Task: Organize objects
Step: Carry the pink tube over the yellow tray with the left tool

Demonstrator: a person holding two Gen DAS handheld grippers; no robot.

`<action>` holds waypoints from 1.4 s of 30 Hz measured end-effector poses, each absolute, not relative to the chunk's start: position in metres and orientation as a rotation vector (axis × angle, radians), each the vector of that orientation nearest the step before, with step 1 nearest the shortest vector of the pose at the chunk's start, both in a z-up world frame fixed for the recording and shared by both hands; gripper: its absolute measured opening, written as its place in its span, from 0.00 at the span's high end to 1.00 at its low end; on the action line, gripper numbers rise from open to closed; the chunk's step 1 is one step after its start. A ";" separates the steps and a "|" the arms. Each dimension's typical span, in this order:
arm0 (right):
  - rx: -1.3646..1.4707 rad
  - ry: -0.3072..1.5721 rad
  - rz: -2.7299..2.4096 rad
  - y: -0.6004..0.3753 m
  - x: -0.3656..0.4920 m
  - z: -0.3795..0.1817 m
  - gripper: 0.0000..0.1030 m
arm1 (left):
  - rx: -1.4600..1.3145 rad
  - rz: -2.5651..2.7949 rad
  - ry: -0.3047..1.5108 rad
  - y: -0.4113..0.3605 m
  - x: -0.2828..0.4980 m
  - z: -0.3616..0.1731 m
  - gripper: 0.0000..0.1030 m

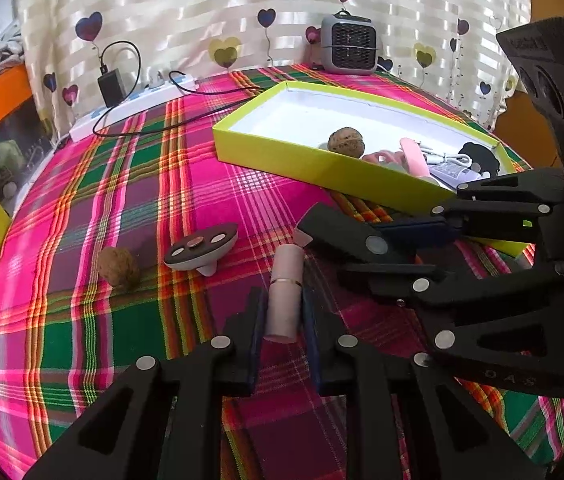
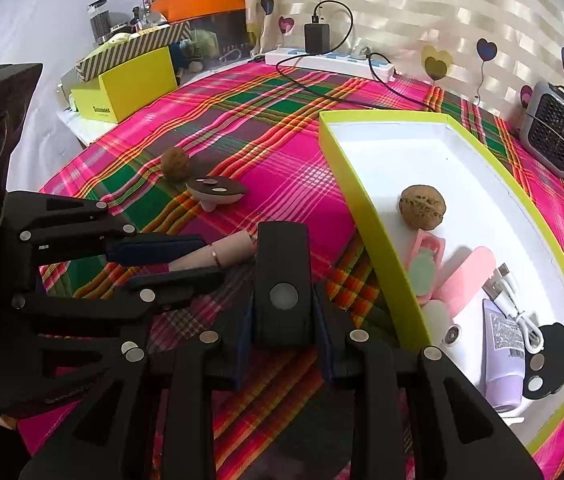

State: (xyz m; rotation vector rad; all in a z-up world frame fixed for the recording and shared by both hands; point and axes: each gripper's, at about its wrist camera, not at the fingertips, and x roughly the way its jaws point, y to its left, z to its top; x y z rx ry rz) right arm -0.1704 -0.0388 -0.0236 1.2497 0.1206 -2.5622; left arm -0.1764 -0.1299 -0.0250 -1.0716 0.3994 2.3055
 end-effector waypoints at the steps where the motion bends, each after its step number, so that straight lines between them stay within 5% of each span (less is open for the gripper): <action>1: 1.247 0.121 -2.557 -0.040 -0.169 -0.023 0.73 | -1.073 2.310 0.396 -0.130 -0.176 -0.025 0.86; 24: 1.055 -0.037 -2.611 -0.013 -0.132 0.007 0.73 | -0.846 2.463 0.065 -0.141 -0.157 0.019 0.86; 42: 0.988 -0.137 -2.775 0.046 -0.133 0.033 0.73 | -0.788 2.394 0.042 -0.097 -0.173 0.044 0.86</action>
